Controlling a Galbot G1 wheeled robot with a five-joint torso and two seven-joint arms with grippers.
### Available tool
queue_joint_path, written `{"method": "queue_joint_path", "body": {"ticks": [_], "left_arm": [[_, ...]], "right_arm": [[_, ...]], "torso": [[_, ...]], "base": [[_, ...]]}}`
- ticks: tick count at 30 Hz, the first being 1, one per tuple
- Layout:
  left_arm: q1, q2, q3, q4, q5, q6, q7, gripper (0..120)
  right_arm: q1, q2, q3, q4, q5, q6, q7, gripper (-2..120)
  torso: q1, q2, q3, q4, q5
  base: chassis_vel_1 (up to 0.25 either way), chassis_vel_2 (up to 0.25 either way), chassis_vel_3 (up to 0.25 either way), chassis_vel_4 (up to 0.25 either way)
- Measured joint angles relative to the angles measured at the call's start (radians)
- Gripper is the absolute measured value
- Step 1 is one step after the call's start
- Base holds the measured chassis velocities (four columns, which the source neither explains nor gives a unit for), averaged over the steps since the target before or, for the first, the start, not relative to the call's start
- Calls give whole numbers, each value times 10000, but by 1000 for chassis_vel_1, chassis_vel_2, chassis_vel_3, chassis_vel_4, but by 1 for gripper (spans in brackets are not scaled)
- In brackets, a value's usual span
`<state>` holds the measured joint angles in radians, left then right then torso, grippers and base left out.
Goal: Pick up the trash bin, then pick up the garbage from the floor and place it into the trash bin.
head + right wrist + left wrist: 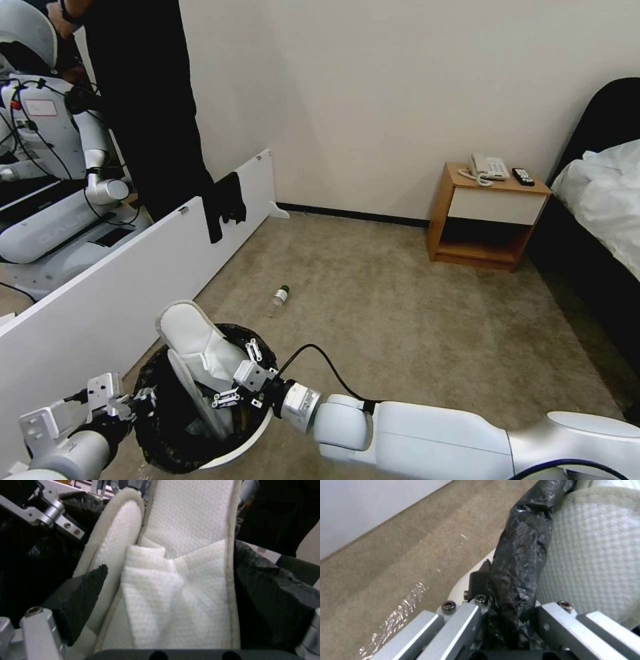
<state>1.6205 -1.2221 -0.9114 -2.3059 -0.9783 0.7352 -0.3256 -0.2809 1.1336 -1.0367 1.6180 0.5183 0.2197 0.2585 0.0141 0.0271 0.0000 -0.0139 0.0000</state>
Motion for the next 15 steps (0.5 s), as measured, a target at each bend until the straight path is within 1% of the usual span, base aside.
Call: {"method": "queue_joint_path", "body": {"ticks": [15], "left_arm": [[-17, 16, -63, 155, 22, -3, -31, 2]], "right_arm": [[151, -552, 188, 953, 258, -105, 126, 95]], "torso": [[0, 0, 0, 0, -1]], "base": [[0, 0, 0, 0]]}}
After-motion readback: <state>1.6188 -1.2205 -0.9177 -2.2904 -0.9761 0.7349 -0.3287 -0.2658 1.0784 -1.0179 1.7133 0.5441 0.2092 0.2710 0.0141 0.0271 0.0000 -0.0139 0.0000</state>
